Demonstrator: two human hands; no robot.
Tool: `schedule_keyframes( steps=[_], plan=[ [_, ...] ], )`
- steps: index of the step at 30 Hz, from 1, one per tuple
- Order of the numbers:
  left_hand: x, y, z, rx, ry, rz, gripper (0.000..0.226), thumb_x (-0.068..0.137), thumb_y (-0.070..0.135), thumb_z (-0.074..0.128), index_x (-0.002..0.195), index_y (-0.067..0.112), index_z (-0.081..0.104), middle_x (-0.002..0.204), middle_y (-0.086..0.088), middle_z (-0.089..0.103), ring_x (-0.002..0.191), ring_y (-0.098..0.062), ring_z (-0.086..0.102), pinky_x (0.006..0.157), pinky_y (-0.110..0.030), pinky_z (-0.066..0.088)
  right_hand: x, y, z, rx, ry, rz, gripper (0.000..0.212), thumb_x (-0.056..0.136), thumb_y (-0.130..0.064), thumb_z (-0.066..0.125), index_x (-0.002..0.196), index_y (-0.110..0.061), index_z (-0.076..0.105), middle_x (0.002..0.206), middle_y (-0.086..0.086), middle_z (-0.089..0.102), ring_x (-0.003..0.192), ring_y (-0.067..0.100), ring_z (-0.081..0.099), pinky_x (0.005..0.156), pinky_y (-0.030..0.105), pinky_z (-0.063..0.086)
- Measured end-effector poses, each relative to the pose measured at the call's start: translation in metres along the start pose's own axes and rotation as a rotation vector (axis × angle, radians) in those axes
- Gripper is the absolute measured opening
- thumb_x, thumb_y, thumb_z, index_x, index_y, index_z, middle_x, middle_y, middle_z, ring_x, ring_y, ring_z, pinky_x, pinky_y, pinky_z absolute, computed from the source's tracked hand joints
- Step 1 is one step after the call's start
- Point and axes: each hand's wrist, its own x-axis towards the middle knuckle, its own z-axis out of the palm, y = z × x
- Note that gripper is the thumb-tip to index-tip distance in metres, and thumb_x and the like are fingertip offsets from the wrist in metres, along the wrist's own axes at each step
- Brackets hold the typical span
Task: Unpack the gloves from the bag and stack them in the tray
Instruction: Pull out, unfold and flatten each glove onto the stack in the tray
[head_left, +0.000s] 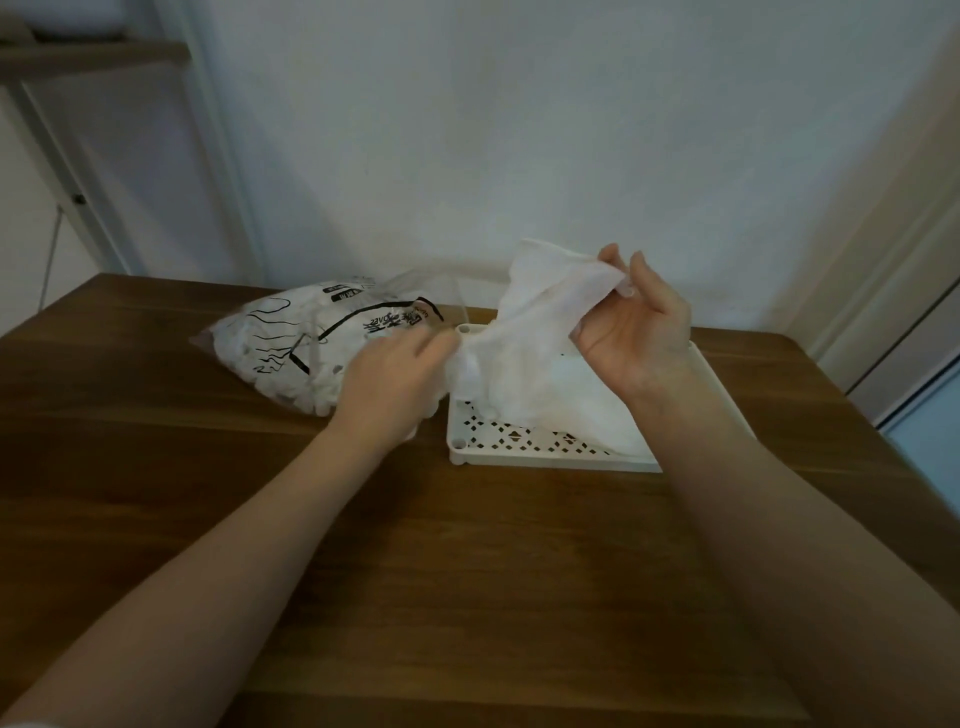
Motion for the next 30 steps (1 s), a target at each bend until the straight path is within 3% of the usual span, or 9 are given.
schedule_keyframes(
  steps=[2,5,9,12,16,19,22,25,30],
  plan=[
    [0.008,-0.007,-0.003,0.127,-0.065,-0.144,0.046,0.061,-0.004,0.075,0.103,0.008,0.060,0.092,-0.013,0.058,0.073,-0.027,0.056,0.053,-0.031,0.041,-0.001,-0.008,0.001,-0.011,0.018,-0.034,0.039,0.051,-0.020,0.091,0.079,-0.012,0.065,0.082,0.000,0.060,0.097,0.022,0.058,0.084,0.042,0.054],
    [0.016,-0.009,-0.003,0.357,-0.379,-0.373,0.031,0.088,0.009,0.051,0.119,0.009,0.055,0.130,-0.016,0.041,0.117,-0.032,0.043,0.088,-0.038,0.041,-0.006,-0.013,0.005,-0.078,0.095,-0.049,0.044,0.041,-0.018,0.094,0.078,-0.012,0.069,0.084,0.004,0.067,0.088,0.022,0.066,0.085,0.043,0.053],
    [0.020,-0.004,0.011,0.457,-0.707,-0.468,0.041,0.092,0.020,0.042,0.133,0.012,0.045,0.137,-0.012,0.036,0.125,-0.029,0.033,0.098,-0.036,0.033,-0.011,-0.011,0.008,-0.164,0.187,0.060,0.015,0.066,-0.019,0.077,0.077,-0.016,0.067,0.076,0.003,0.066,0.072,0.021,0.067,0.067,0.038,0.058],
    [0.027,0.007,0.001,0.400,-0.609,-0.420,0.040,0.090,0.020,0.046,0.128,0.012,0.047,0.135,-0.012,0.040,0.124,-0.030,0.034,0.095,-0.038,0.035,-0.013,-0.017,0.001,-0.238,0.213,0.126,0.016,0.074,-0.009,0.063,0.086,-0.018,0.058,0.076,0.002,0.061,0.069,0.020,0.062,0.060,0.031,0.054],
    [0.047,0.042,-0.031,-0.323,-0.163,-0.312,0.035,0.099,0.035,0.035,0.118,0.014,0.056,0.124,-0.005,0.054,0.115,-0.021,0.045,0.091,-0.033,0.036,-0.015,-0.023,0.004,-0.384,0.100,0.230,0.018,0.071,-0.002,0.048,0.081,-0.015,0.055,0.067,0.002,0.059,0.061,0.018,0.059,0.057,0.028,0.051],
    [0.063,0.070,-0.063,-1.145,-0.341,-0.491,0.031,0.094,0.051,0.040,0.099,0.028,0.061,0.098,0.012,0.063,0.092,-0.002,0.059,0.070,-0.017,0.043,-0.015,-0.023,0.011,-0.550,0.079,0.245,0.029,0.078,0.011,0.046,0.095,-0.011,0.056,0.078,0.007,0.064,0.065,0.018,0.064,0.059,0.028,0.055],
    [0.072,0.074,-0.063,-1.173,-0.456,-0.442,0.016,0.086,0.041,0.061,0.091,0.026,0.062,0.086,0.009,0.067,0.072,0.004,0.064,0.060,-0.011,0.049,-0.018,-0.025,0.013,-0.753,0.085,0.248,0.033,0.087,0.013,0.048,0.109,-0.011,0.055,0.091,0.012,0.067,0.075,0.021,0.066,0.067,0.030,0.056],
    [0.076,0.071,-0.059,-1.154,-0.480,-0.533,0.018,0.087,0.031,0.063,0.095,0.015,0.065,0.093,-0.007,0.071,0.081,-0.020,0.068,0.075,-0.032,0.055,-0.022,-0.031,0.008,-0.902,0.162,0.262,0.036,0.091,-0.002,0.055,0.126,-0.011,0.050,0.101,0.015,0.063,0.085,0.025,0.062,0.074,0.032,0.055],
    [0.083,0.071,-0.057,-1.384,-0.391,-0.652,0.016,0.093,0.025,0.055,0.093,0.010,0.063,0.082,-0.005,0.070,0.073,-0.019,0.066,0.069,-0.032,0.055,-0.037,-0.040,-0.004,-1.093,-0.005,0.447,0.024,0.080,-0.022,0.065,0.100,-0.010,0.068,0.092,0.003,0.071,0.084,0.016,0.066,0.076,0.029,0.054]
  ],
)
